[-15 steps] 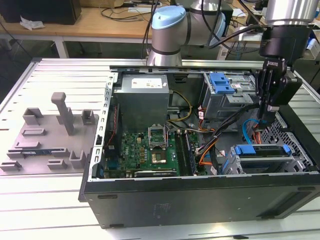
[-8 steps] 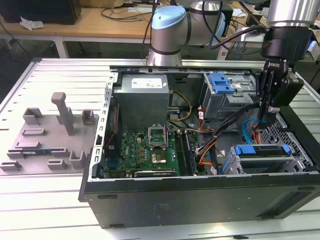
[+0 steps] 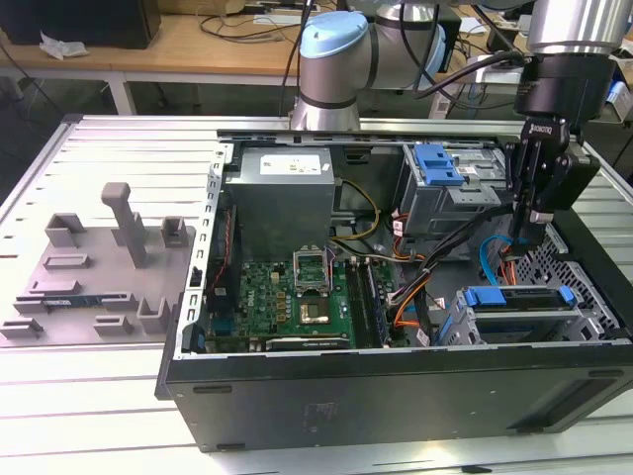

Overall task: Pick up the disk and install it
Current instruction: 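Insert the first disk wire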

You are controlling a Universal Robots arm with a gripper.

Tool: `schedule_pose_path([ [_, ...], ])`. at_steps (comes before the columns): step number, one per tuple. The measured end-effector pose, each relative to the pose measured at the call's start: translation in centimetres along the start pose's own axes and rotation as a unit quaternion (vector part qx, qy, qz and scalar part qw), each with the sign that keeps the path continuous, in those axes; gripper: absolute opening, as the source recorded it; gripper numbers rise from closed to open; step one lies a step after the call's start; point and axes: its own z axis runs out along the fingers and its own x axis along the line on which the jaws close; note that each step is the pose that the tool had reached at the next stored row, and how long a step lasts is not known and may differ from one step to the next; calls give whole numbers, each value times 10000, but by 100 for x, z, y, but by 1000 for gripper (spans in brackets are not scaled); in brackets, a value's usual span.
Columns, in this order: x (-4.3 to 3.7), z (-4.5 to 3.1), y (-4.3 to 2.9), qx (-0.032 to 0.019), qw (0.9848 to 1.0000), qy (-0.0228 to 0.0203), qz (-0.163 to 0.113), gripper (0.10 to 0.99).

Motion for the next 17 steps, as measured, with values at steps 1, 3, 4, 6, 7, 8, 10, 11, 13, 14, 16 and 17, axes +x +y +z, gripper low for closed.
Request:
schedule_pose_path([
  [1, 0, 0, 0, 0, 10000, 0, 0, 275],
  [3, 0, 0, 0, 0, 10000, 0, 0, 275],
  [4, -1, 0, 0, 0, 10000, 0, 0, 208],
  [6, -1, -1, 0, 0, 10000, 0, 0, 165],
  [7, -1, 0, 0, 0, 10000, 0, 0, 165],
  [8, -1, 0, 0, 0, 10000, 0, 0, 165],
  [10, -1, -1, 0, 0, 10000, 0, 0, 165],
  [11, -1, -1, 0, 0, 10000, 0, 0, 165],
  [13, 21, -1, -3, -7, 10000, -58, -3, 165],
  [14, 35, -1, -5, -10, 10000, -80, -4, 165],
  [16, 79, -12, -10, -15, 9999, -120, -4, 165],
  [17, 110, -25, -13, -21, 9999, -166, -6, 165],
])
